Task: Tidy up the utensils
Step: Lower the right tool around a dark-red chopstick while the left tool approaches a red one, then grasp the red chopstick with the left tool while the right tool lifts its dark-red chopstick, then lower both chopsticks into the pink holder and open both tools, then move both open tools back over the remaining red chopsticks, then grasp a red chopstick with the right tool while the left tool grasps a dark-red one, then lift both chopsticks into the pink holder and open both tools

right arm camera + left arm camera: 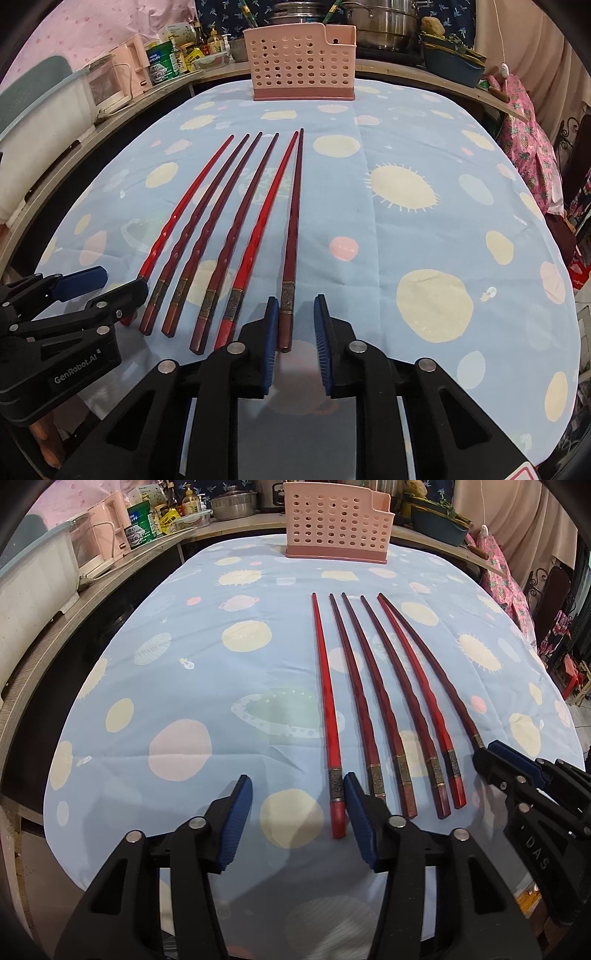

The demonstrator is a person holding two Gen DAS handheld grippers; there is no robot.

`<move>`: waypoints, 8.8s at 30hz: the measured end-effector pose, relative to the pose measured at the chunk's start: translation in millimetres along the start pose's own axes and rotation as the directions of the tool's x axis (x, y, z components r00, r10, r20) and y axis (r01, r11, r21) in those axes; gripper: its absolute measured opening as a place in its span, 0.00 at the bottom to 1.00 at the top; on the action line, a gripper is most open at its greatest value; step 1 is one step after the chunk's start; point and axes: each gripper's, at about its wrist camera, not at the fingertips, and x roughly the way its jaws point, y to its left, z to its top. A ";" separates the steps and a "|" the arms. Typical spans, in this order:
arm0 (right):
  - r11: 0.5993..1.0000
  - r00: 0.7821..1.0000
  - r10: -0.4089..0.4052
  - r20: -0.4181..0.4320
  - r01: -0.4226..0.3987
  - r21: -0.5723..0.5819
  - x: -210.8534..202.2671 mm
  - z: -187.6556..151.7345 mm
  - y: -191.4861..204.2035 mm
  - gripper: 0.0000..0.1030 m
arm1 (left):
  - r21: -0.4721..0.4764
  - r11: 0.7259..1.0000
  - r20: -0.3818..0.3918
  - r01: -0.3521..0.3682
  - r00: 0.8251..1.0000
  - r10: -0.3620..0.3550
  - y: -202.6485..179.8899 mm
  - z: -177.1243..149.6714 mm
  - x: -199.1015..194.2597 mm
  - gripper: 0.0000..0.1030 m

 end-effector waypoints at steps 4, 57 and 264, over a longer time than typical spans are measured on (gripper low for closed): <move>0.999 1.000 0.020 -0.011 -0.019 0.039 -2.3 -1.5 -10.7 0.07 | -0.008 1.000 -0.001 0.029 1.000 -0.029 3.6 0.4 -1.7 0.31; 0.981 0.908 0.070 0.414 -0.138 0.139 -130.3 172.2 -74.9 0.07 | -0.056 0.992 0.365 0.112 0.927 -0.084 33.9 189.4 -133.9 0.07; 0.993 0.996 0.091 0.023 -0.092 0.078 -27.9 -2.0 -10.3 0.07 | -0.022 0.995 -0.016 0.095 0.995 -0.095 2.7 12.4 -20.1 0.08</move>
